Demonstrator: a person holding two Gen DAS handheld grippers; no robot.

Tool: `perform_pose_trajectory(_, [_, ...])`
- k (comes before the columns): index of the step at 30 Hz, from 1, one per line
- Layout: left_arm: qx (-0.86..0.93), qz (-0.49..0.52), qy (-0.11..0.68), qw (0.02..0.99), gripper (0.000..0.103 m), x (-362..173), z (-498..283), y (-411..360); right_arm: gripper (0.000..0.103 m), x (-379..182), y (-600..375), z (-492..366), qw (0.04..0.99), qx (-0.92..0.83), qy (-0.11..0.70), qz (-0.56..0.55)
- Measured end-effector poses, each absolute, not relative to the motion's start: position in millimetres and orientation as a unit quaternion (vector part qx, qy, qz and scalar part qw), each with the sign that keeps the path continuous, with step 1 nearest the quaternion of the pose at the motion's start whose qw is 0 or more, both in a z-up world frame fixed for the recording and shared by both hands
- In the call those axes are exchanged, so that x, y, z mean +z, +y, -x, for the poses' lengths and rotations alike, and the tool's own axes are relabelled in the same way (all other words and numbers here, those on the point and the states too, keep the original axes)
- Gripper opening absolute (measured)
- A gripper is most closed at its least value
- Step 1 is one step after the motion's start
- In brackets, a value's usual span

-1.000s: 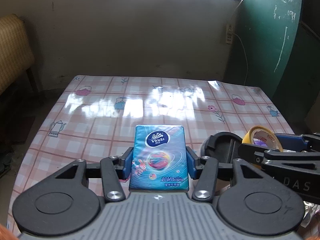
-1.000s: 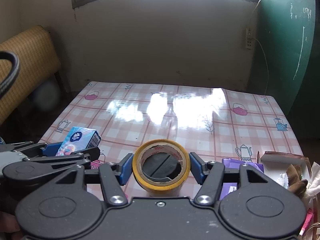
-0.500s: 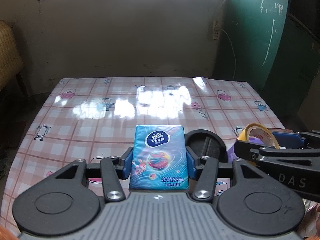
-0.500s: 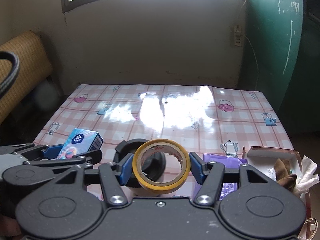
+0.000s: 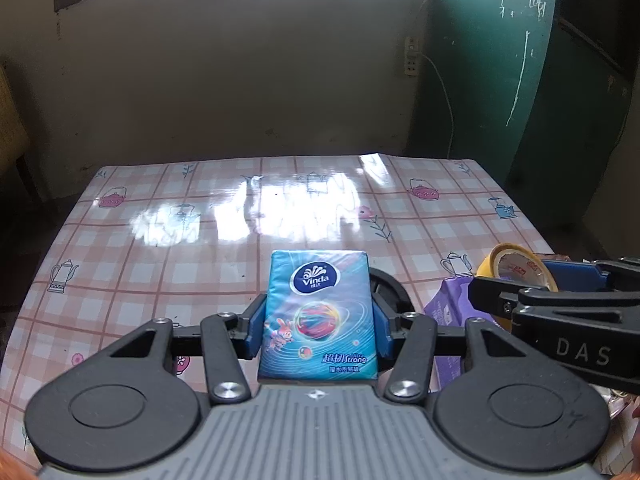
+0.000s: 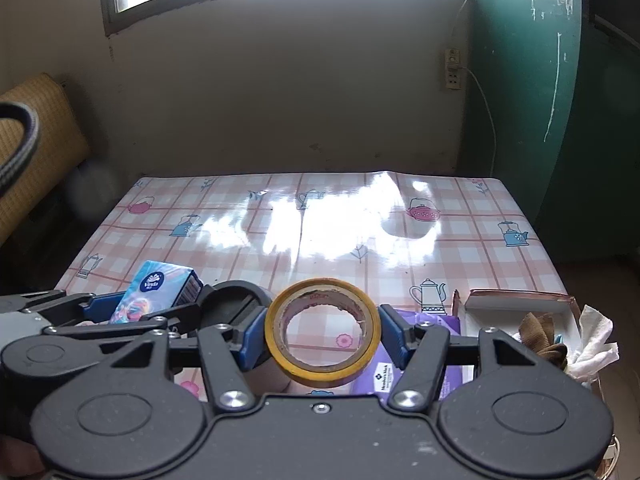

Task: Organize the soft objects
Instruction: 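Carry the tissue pack in the left gripper while the right carries the tape roll to the box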

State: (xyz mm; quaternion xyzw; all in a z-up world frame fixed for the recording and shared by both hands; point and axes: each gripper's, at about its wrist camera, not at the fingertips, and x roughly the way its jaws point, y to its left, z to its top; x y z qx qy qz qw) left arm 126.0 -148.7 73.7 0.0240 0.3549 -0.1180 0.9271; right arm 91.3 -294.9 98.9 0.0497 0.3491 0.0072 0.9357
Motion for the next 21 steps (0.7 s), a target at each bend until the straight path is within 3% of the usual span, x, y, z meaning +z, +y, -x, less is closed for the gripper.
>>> perform_pose_trajectory(21, [-0.131, -0.025, 0.356, 0.925, 0.053, 76, -135, -165, 0.071, 95, -313, -102, 0.934, -0.002, 0.353, -0.054])
